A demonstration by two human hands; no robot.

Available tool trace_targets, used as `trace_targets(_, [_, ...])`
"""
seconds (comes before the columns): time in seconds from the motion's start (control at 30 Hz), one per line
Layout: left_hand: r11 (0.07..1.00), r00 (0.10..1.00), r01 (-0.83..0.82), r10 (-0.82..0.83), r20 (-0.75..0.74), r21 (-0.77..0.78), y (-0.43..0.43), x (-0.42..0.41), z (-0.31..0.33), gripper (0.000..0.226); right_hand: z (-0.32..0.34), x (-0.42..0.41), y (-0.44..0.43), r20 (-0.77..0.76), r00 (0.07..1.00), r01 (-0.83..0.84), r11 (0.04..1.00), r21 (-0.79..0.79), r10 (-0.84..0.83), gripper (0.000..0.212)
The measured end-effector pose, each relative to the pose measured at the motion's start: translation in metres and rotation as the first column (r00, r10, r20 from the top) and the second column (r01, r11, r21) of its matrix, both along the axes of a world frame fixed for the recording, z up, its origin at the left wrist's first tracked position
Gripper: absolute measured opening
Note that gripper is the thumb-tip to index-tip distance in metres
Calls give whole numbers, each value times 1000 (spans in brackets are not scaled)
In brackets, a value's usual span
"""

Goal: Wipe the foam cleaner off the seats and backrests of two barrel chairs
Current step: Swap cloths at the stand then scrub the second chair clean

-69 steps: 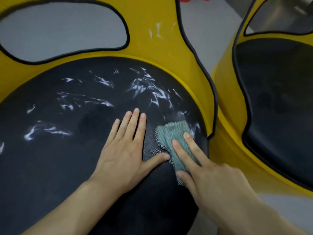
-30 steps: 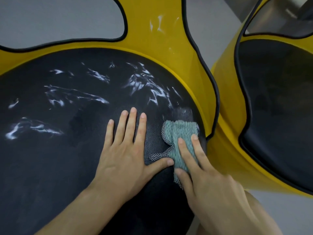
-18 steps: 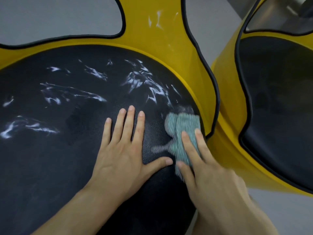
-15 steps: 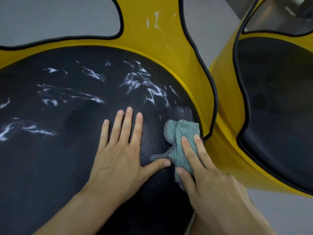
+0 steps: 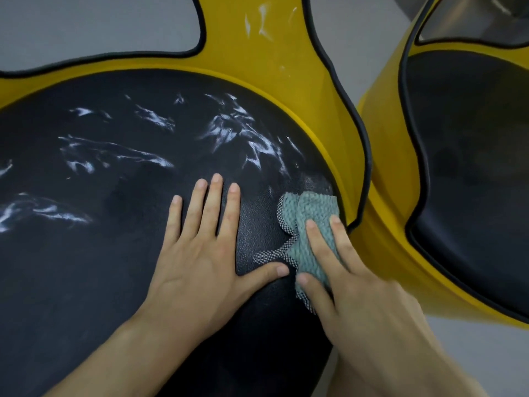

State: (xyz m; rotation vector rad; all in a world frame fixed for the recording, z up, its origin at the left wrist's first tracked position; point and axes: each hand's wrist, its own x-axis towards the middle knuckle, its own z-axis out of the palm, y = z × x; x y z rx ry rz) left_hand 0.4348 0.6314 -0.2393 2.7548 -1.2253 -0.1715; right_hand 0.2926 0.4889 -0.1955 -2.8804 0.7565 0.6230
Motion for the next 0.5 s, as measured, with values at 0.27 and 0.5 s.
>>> trace_targets(0.27, [1000,1000,-2,2,3,12,1,0,0,119,-4,51,-31,114,993,37,999,10,-38,68])
trace_targets(0.5, [1000,1000,-2,2,-3,13,0,0,1,119,3,4,-2,92,996,1,999,-34,2,65])
